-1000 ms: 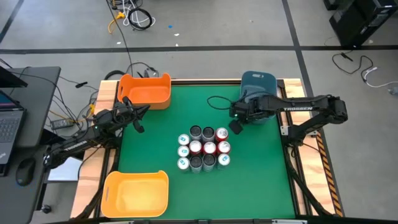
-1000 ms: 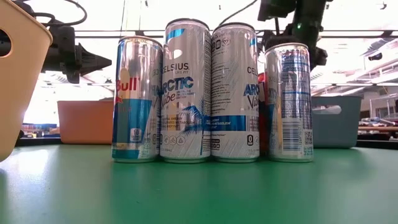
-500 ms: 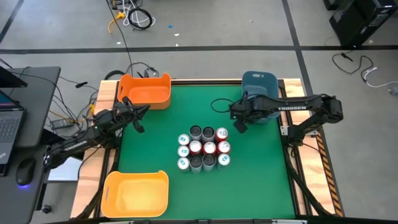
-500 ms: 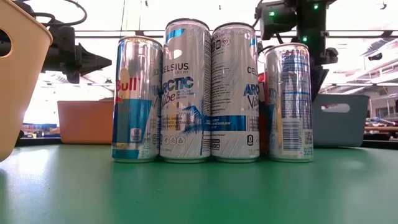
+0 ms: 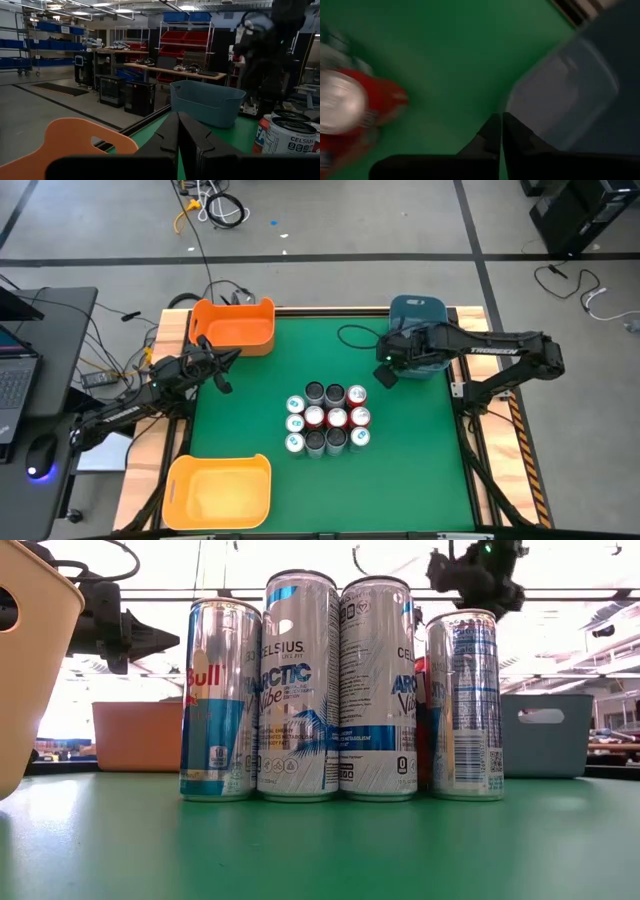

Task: Sort soda cans
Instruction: Put the white-blue soda can into the blue bin

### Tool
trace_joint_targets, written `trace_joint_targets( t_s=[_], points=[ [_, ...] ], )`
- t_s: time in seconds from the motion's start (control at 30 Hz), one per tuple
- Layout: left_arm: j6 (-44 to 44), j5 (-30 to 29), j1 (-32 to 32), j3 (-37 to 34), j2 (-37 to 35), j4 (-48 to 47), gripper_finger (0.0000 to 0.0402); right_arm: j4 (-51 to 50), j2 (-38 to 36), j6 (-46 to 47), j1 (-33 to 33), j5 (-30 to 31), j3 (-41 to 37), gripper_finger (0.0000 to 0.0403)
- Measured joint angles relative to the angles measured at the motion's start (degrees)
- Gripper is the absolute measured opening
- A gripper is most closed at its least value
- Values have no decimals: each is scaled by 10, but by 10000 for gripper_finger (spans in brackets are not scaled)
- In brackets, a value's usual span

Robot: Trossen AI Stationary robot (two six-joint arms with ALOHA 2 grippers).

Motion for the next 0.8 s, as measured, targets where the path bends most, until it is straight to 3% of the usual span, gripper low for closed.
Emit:
trace_joint_targets(
  t_s=[0.27,0.43,0.63,0.8],
  points=[
    [0,0,0,0,0,0,11,214,21,-99,40,-134,22,81],
    [0,0,0,0,0,0,11,297,33,-145,77,-133,22,166],
    [0,-2,0,0,0,1,11,328,62,-149,95,-111,22,276],
    [0,-4,0,0,0,2,11,344,103,-160,98,-106,22,340]
  ],
)
